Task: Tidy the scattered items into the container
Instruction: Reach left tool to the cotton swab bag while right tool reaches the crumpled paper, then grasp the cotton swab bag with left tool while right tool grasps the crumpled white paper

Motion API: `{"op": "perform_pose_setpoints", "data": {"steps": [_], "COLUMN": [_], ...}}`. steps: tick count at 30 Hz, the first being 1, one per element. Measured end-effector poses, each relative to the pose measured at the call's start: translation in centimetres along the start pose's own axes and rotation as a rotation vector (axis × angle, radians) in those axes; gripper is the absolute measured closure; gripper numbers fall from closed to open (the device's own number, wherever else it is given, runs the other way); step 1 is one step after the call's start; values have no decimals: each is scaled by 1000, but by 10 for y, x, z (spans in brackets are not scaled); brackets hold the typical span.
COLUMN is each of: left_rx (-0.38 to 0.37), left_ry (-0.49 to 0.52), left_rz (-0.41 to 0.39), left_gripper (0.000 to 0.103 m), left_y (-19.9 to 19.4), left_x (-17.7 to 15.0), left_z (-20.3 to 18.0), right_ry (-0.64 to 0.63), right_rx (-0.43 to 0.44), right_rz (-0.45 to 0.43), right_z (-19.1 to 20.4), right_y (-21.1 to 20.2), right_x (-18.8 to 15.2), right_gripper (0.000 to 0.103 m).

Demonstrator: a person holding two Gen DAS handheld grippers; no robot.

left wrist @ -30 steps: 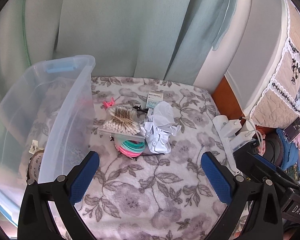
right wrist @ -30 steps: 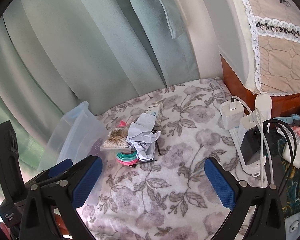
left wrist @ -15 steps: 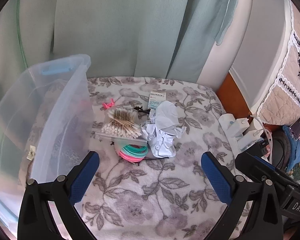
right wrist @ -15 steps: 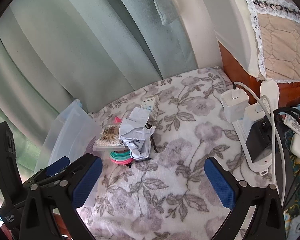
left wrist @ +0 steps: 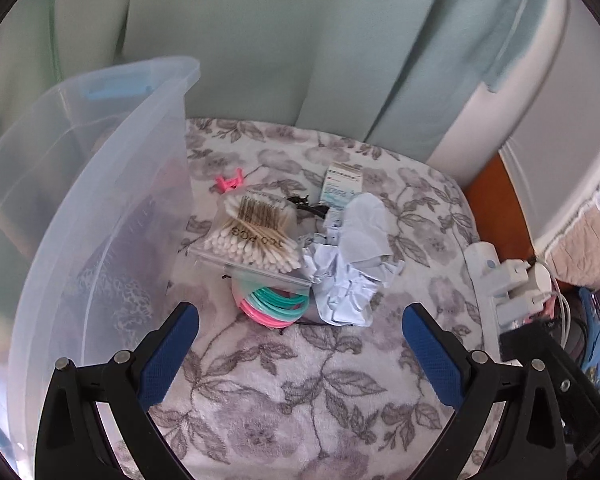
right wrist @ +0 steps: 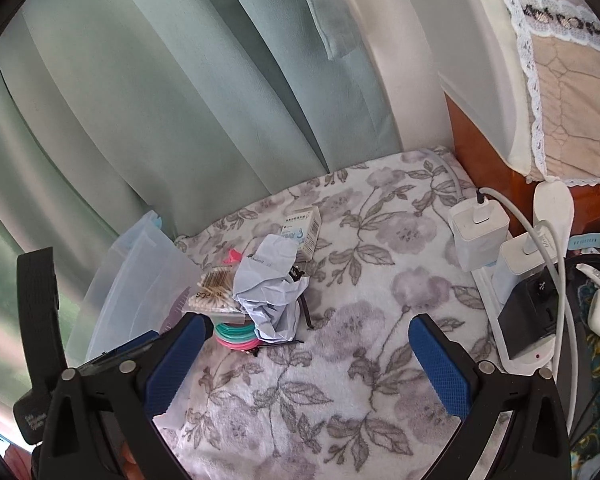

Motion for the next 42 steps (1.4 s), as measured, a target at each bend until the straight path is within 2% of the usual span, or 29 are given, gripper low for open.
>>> {"op": "perform_pose_setpoints", "data": {"steps": [3, 9, 18, 24, 28, 32, 34, 40, 42], "left_rx": [-26, -28, -10, 20, 34, 53, 50, 58, 58], "left_ry": [-95, -199, -279, -269, -248, -228, -220, -199, -203], "left_rz": [26, 63, 75, 69, 66, 72, 73, 65, 67], "left_gripper": [2, 2, 3, 11, 20, 41, 45, 62, 64], "left_y": [11, 28, 50, 61, 68, 75, 76, 79, 79], "left_x": [-4, -5, 8, 18, 25, 27, 29, 33, 32], "left_z": [9, 19, 36, 37, 36, 37, 36, 33, 31], "right_ry": [8, -48, -143, -161, -171, -177, -177, -167, -158], "right_rx": [-11, -38, 2, 18, 16, 22, 24, 15, 4], "right_rz": [13, 64, 139, 180, 213, 230, 234, 243, 244], "right_z": [-6, -8, 13, 23, 26, 29, 30, 31, 29], "right_y": [5, 22, 58, 86, 104, 116, 122, 137, 140], "right_x": [1, -7, -24, -25, -29, -30, -29, -28, -28], "right_gripper": [0, 0, 1, 6, 13, 18, 22, 29, 30]}}
Point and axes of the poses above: each gripper's, at about its wrist camera, not at the fingertips, and y roughly the way its jaws point, z to its left, x to its top, the point moved 10 cm from there along y, roughly the way its jaws point, and after that the axes turned 15 degrees about y, right-handed, at the moved point
